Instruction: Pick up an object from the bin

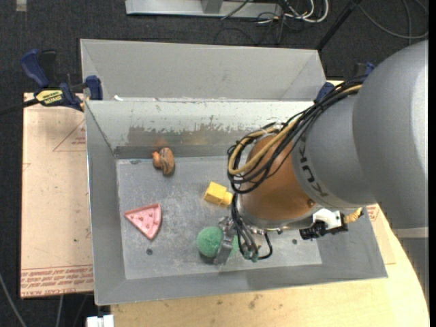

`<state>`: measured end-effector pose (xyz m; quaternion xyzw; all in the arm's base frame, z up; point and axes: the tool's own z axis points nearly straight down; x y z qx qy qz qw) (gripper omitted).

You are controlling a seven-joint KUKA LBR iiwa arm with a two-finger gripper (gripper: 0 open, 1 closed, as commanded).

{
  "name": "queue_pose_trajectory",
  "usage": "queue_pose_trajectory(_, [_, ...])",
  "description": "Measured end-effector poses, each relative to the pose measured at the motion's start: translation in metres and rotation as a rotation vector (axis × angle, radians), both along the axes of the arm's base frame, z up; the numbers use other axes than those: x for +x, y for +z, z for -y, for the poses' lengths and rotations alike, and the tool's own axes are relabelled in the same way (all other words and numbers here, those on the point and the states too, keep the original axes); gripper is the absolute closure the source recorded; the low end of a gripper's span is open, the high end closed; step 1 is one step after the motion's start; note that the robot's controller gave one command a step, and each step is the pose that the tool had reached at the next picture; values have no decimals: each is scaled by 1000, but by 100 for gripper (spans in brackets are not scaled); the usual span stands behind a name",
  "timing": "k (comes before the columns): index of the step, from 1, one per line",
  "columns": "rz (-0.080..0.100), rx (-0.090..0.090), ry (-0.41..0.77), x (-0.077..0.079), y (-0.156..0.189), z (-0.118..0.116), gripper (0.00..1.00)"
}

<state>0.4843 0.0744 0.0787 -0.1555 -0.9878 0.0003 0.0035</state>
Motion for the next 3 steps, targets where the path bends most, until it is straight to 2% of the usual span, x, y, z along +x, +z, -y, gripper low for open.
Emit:
queue_pose_trajectory(1, [-4,-1,1,-1,22,0,100])
queue_pose_trajectory(3, [9,1,2,2,57,0,100])
